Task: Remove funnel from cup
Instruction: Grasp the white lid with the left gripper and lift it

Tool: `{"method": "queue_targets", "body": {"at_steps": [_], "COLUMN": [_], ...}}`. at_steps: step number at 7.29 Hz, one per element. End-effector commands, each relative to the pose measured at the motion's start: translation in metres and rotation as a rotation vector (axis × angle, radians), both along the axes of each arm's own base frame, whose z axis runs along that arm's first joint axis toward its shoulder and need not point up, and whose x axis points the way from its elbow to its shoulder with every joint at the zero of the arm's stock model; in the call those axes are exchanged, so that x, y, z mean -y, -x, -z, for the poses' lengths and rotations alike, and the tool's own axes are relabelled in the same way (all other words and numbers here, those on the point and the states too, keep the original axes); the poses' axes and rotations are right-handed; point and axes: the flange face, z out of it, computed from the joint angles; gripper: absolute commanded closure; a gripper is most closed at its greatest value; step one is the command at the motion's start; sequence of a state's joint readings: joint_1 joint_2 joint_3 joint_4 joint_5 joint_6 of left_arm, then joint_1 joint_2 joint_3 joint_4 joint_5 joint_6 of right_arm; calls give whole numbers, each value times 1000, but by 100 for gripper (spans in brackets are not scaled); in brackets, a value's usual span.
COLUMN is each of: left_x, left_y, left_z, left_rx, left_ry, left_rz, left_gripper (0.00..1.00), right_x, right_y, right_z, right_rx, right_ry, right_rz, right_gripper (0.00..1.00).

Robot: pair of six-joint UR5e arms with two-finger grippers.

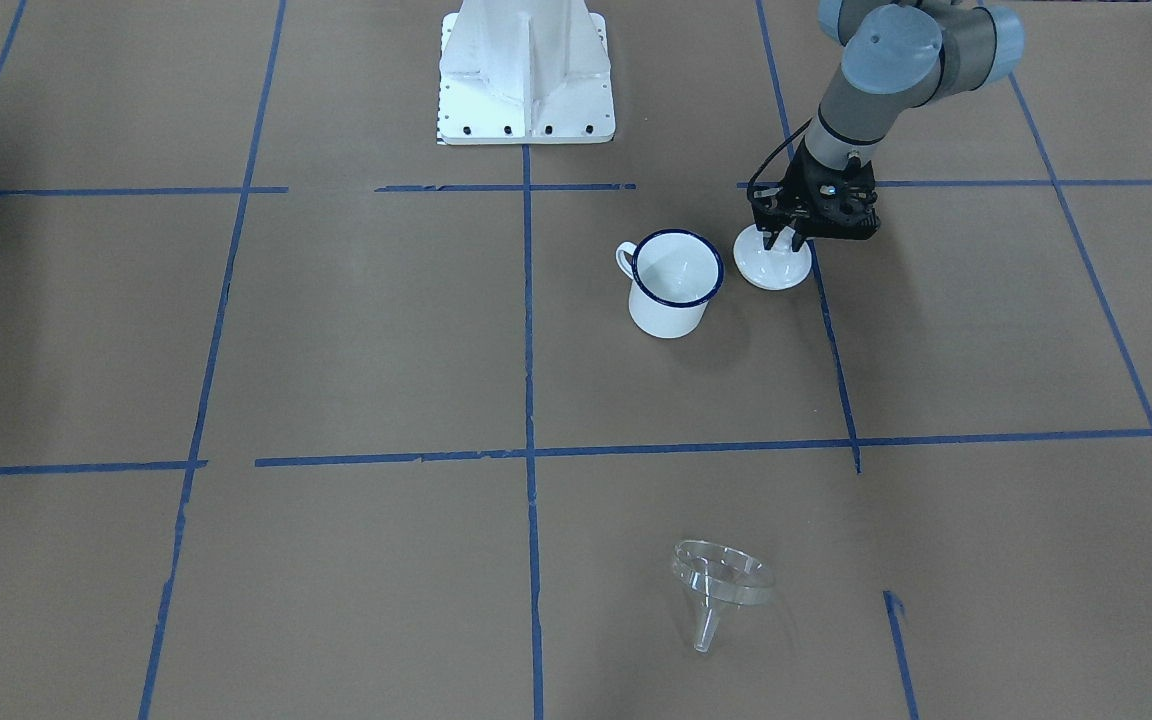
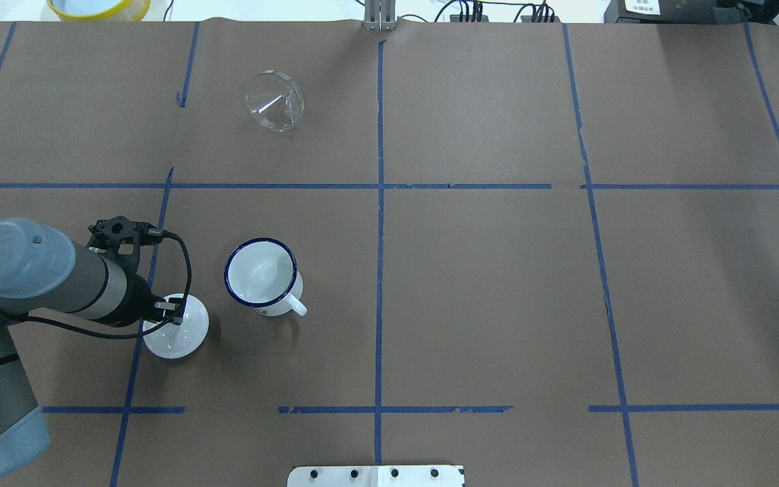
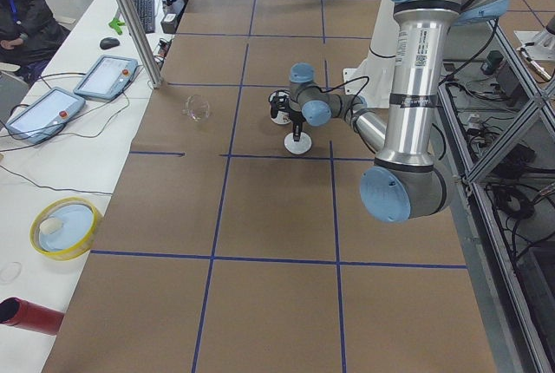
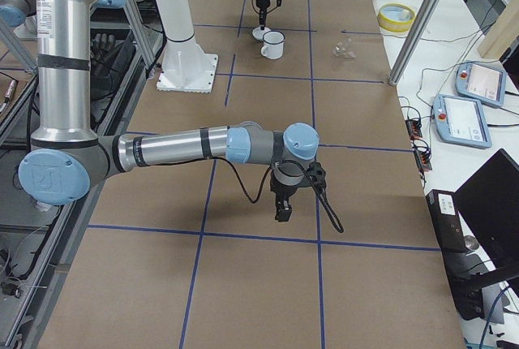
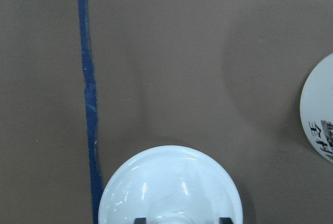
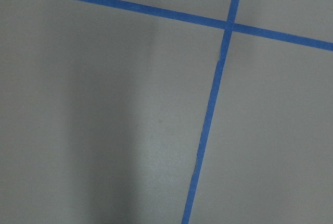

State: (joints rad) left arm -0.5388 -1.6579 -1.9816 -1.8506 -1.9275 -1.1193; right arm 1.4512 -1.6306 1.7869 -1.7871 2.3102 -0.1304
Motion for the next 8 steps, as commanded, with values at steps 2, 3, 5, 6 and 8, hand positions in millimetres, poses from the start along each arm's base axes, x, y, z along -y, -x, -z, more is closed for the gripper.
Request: {"method": "queue_targets", "body": {"at_steps": [2, 3, 5, 6, 8], "left_x": [2, 12, 0, 13, 37], "left_y": [27, 58, 110, 102, 59], "left_z": [28, 50, 115, 155, 198], "left_rx": [-36, -33, 8, -3, -5], "left_ry": [-29, -27, -44, -33, 6], "left_rz": [19, 69, 72, 76, 52], "left_gripper": [100, 100, 100, 100, 100], "right_x": [1, 0, 1, 0, 0], "right_y": [0, 0, 0, 0, 0], "right_z": [1, 0, 1, 0, 0], "right_rx": [0, 0, 0, 0, 0], "right_ry": [-2, 0, -2, 0, 0], "right_rz": [0, 0, 0, 0, 0], "right_gripper": [0, 0, 0, 0, 0]}}
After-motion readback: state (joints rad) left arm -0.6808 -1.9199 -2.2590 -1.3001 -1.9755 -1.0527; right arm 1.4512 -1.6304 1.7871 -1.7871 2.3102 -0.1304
